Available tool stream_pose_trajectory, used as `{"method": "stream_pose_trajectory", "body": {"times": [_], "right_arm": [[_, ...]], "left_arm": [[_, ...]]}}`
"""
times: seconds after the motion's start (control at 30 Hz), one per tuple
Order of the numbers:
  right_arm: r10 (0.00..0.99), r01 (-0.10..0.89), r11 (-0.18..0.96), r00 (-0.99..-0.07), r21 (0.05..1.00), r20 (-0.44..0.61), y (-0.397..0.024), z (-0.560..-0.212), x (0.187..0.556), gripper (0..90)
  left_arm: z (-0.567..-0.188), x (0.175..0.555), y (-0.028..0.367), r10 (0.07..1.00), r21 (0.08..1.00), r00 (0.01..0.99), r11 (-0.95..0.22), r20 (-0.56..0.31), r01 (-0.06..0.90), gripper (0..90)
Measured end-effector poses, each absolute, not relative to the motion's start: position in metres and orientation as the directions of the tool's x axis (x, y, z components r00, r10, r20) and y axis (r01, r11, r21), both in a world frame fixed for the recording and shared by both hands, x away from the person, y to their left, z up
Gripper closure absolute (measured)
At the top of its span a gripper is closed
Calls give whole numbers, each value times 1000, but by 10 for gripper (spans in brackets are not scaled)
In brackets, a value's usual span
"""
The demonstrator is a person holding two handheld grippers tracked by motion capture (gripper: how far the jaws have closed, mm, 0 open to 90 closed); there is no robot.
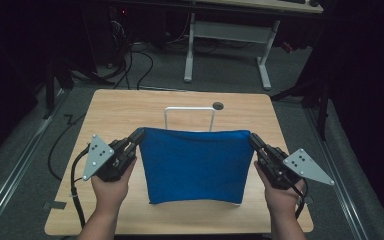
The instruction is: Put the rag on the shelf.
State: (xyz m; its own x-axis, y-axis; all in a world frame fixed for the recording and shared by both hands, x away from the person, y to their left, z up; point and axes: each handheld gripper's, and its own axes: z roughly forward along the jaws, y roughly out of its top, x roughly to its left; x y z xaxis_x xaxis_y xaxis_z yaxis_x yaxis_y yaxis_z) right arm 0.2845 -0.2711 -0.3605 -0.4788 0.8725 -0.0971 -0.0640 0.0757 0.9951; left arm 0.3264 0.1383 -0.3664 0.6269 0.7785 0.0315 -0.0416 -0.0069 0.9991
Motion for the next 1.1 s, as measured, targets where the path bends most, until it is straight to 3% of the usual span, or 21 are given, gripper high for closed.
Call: {"method": "stream_pose_trajectory", "body": {"times": [0.3, 0.57, 1.1], "right_arm": [[882, -46, 91, -460, 995, -102, -271, -348, 314, 885], [888, -30, 111, -446, 993, -113, -269, -336, 339, 886], [909, 16, 70, -414, 997, -57, -267, -317, 401, 886]], "left_arm": [[-346, 361, 132, 785, 995, 612, -75, 100, -66, 880], [-335, 392, 131, 798, 997, 598, -64, 70, -32, 881], [-318, 454, 122, 827, 992, 551, -128, 107, -1, 881]]}}
